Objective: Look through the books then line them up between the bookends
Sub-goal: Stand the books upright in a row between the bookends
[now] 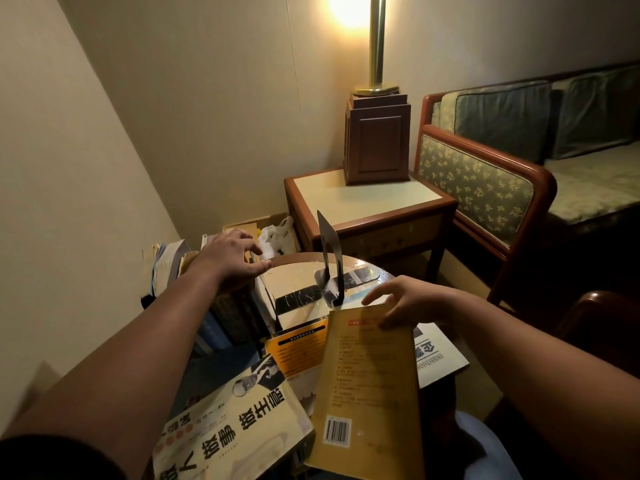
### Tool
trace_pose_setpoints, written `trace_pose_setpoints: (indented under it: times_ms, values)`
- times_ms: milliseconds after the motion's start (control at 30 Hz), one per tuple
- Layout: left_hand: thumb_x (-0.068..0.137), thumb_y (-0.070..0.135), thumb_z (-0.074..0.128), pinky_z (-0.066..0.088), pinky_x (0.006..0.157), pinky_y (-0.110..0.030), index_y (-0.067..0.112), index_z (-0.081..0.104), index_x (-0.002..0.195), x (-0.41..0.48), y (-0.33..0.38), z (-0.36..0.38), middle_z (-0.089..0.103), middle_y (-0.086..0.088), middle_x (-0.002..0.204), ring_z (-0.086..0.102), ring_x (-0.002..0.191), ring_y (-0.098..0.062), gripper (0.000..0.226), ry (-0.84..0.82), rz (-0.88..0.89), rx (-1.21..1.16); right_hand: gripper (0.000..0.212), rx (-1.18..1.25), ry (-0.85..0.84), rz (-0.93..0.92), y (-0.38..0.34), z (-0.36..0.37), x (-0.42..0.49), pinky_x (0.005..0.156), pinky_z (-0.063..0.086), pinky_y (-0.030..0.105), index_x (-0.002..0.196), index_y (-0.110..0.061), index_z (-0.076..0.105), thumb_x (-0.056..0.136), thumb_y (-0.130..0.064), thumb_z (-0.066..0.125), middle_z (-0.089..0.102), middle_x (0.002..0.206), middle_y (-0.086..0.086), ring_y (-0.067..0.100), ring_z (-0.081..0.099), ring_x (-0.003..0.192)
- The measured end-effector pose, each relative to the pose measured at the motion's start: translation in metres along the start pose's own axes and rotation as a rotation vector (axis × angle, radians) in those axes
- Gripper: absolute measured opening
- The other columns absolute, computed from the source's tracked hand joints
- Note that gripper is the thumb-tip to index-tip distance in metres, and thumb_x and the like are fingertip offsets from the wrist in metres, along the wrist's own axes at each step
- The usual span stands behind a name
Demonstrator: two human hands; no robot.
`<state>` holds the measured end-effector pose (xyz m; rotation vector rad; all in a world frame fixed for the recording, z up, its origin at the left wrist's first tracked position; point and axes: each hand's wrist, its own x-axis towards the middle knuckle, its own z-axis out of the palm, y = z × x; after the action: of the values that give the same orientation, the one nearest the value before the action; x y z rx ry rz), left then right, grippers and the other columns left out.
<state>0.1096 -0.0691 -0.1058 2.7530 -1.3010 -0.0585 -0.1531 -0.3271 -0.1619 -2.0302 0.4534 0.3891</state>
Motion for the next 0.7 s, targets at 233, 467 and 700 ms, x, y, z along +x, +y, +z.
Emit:
trace_pose_setpoints:
  times_ms: [233,467,700]
  values:
    - [0.084,0.066,0.055,0.029,0.112,-0.050,0.030,0.064,0.121,-0.002,0.002,-0.003,0.043,-0.003,0.149,0.035,0.138,-0.026,0.052,-0.011,-0.005,-0.002,0.038,-0.172,0.086,-0.200,-0.059,0.000,-0.032,0.067,0.061,0.029,0.129,-0.025,0.066,0.093,-0.013,0.068,0.066,0.110,0.002,0.023,0.071,0.095]
    - [0.080,0.069,0.055,0.031,0.111,-0.051,0.030,0.062,0.122,-0.001,0.000,-0.004,0.041,-0.003,0.150,0.033,0.139,-0.026,0.058,-0.051,-0.011,-0.027,0.037,-0.326,0.278,-0.396,-0.127,-0.008,-0.054,0.073,0.063,0.031,0.129,-0.021,0.068,0.093,-0.012,0.068,0.071,0.115,-0.002,0.015,0.070,0.096]
    - [0.085,0.060,0.060,0.028,0.112,-0.048,0.033,0.062,0.123,-0.001,0.001,-0.004,0.041,0.000,0.150,0.032,0.139,-0.024,0.047,-0.026,-0.021,-0.030,0.037,-0.380,0.648,-0.539,-0.165,-0.005,-0.024,0.064,0.056,0.018,0.131,-0.014,0.066,0.095,-0.011,0.066,0.069,0.124,0.006,0.021,0.070,0.102]
